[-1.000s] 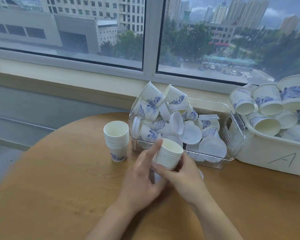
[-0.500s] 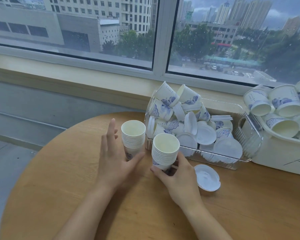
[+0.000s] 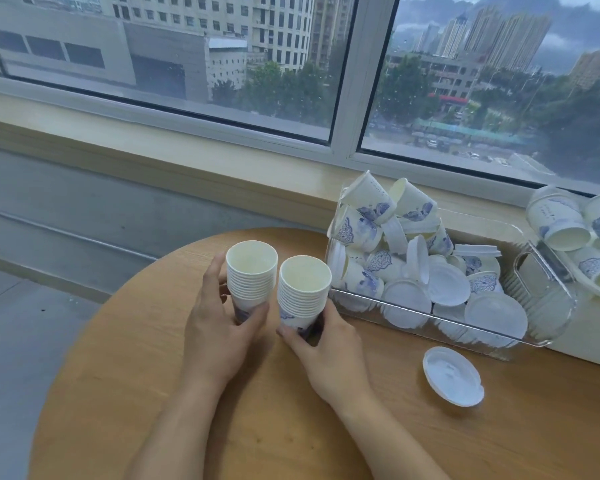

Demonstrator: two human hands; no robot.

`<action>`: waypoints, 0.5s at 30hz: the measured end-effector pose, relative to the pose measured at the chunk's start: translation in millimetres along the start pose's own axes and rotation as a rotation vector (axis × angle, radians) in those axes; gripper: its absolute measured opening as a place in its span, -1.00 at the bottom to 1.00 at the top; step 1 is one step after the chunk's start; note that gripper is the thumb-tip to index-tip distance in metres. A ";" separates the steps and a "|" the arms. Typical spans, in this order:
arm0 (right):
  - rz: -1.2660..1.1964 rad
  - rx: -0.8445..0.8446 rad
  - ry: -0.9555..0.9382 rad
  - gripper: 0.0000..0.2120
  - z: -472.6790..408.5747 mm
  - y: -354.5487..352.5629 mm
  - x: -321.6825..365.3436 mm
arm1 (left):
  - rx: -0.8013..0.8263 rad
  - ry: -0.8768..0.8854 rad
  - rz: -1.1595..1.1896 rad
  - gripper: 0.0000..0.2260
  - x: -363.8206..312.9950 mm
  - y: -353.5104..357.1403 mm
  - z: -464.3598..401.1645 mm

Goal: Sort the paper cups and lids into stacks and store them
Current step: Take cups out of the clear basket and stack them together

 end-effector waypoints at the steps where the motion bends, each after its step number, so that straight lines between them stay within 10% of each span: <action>1: -0.014 0.011 -0.004 -0.54 -6.5 6.9 2.0 | -0.023 -0.009 -0.001 -0.16 2.9 -3.5 -0.5; 15: -0.050 -0.005 -0.006 -0.59 -38.5 28.4 3.4 | -0.023 -0.065 0.039 -0.47 18.2 -10.2 -4.1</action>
Point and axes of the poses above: each hand's wrist, its own z-axis away from the middle knuckle, its own y-axis out of the palm, x = y × z, the point moved 9 cm from there along -z, towards the middle knuckle, and after that the axes turned 6 degrees about x, right-handed, at the moved point
